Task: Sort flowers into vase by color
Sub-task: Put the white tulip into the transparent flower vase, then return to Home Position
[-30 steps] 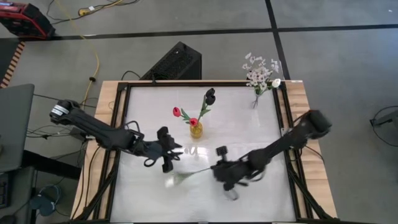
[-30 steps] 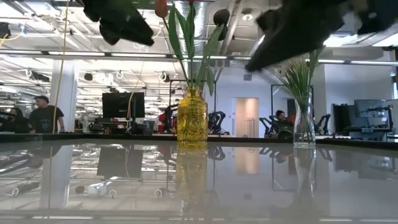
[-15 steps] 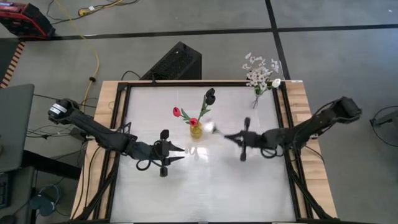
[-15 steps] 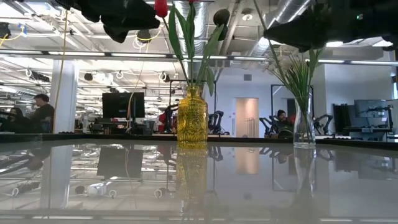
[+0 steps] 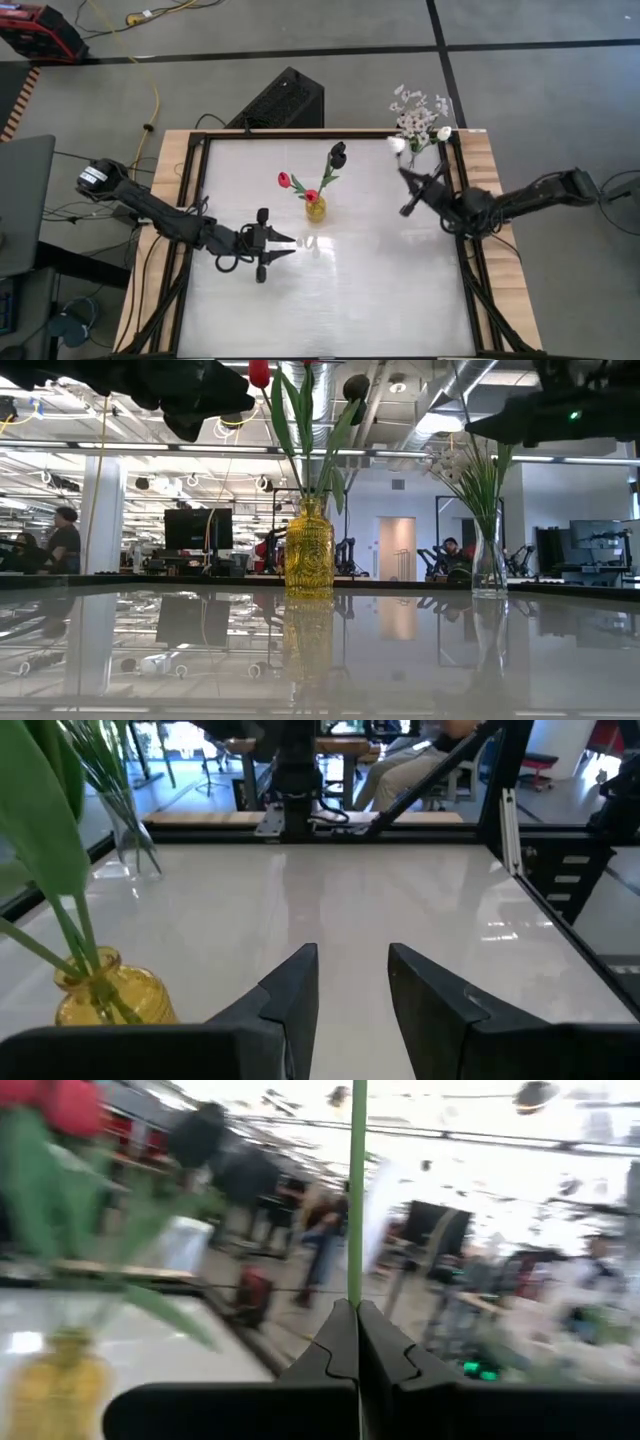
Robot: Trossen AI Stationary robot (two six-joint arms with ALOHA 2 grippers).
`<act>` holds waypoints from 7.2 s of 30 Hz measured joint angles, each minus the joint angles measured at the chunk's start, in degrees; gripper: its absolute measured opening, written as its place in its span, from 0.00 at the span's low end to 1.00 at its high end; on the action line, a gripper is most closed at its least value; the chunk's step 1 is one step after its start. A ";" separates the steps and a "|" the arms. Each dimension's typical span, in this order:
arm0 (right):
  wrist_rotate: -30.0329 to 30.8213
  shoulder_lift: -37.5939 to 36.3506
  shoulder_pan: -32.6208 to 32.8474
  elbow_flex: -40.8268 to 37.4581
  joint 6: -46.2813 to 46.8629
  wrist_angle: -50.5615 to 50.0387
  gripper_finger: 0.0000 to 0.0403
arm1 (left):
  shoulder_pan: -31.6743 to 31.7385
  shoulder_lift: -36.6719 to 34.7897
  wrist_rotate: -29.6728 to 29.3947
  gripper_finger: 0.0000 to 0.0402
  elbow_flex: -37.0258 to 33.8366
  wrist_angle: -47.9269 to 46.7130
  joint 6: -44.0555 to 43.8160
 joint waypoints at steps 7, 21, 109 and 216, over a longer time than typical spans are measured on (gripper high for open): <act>-6.07 0.85 -12.93 -1.12 -1.74 4.81 0.04 | 1.22 0.00 0.64 0.28 0.00 2.29 0.32; -10.71 11.36 -24.72 -1.12 -1.36 12.91 0.04 | 1.37 0.02 0.55 0.28 0.02 3.08 0.08; 26.39 18.34 -17.46 20.06 1.77 -29.42 0.43 | 3.91 0.04 13.14 0.28 0.07 3.18 -0.09; -55.40 -1.80 -16.98 12.69 35.28 -49.00 0.04 | 11.05 -65.91 7.11 0.28 -24.61 -23.19 -1.42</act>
